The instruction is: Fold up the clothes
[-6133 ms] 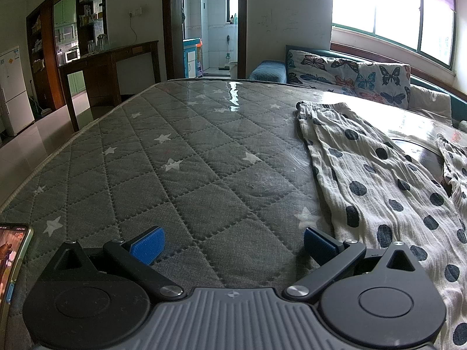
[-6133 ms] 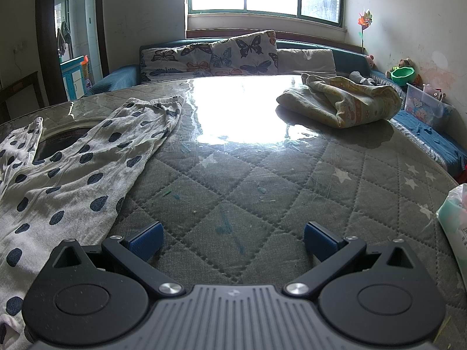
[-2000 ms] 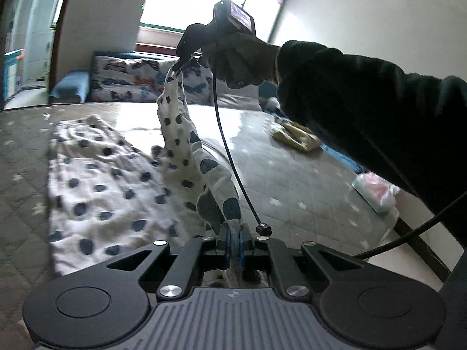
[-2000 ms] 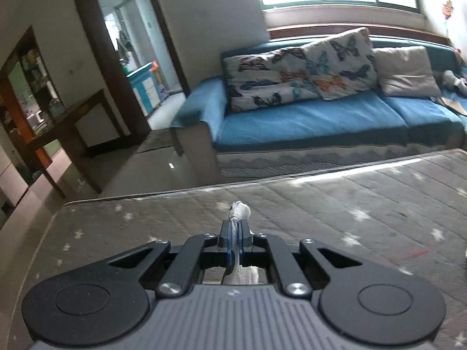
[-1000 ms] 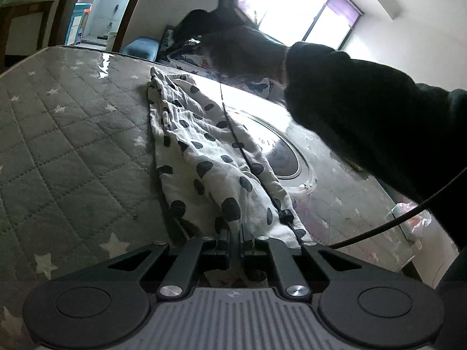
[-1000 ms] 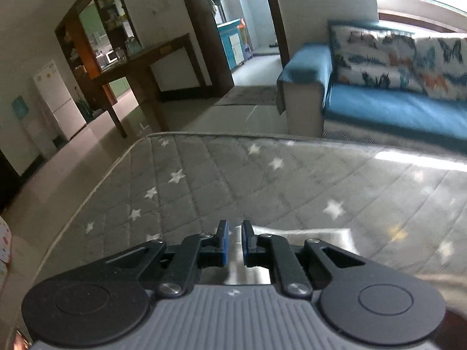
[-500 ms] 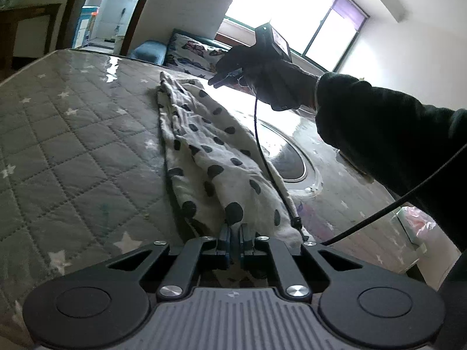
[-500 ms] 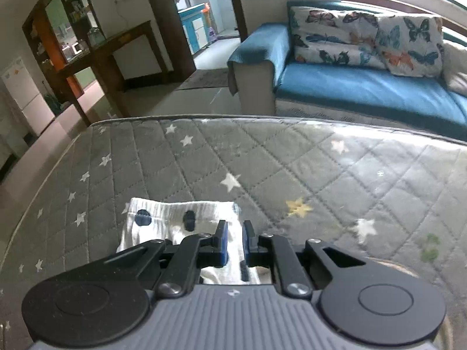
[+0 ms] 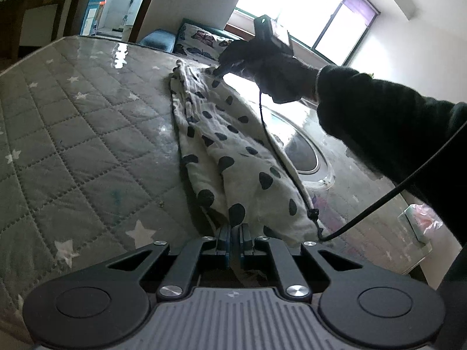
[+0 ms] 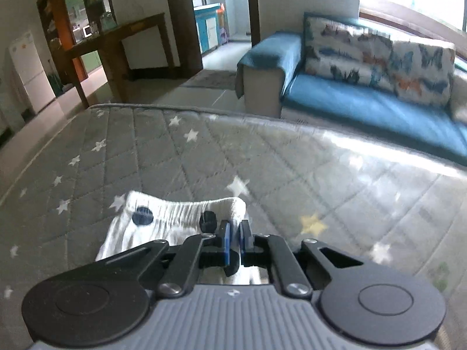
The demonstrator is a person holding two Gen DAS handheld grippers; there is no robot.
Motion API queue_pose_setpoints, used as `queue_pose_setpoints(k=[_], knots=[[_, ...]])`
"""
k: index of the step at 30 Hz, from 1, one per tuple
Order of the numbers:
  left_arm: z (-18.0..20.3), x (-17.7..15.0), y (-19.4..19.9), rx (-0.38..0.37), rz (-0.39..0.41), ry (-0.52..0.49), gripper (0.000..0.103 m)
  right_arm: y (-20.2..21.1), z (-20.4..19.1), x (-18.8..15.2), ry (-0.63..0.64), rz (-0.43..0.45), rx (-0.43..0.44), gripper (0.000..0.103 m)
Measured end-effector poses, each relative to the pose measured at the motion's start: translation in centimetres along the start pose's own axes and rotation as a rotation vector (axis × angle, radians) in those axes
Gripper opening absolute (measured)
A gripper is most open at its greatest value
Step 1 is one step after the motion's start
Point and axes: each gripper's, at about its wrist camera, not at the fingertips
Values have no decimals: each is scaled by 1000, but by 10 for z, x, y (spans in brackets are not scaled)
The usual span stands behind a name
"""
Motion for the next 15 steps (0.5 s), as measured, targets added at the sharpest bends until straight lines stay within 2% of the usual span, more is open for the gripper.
queue_pose_setpoints(k=[2, 6, 10, 15], knots=[[-1, -1, -1, 3, -7, 5, 6, -1, 1, 3, 9, -5, 14, 7], [-2, -1, 0, 7, -4, 9, 6, 4, 0, 4, 16, -22, -14, 23], [0, -1, 2, 8, 4, 1, 7, 21, -2, 5, 31, -8, -20, 23], [1, -1, 4, 10, 16, 0, 7, 47, -7, -6, 42, -65, 84, 23]])
Point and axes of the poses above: each gripper's, at about its wrist camera, not at the fingertips, and y roughly against the way its jaws point, z to its right, x to its top, and after that the axes turned 15 degrees about x, right-handed
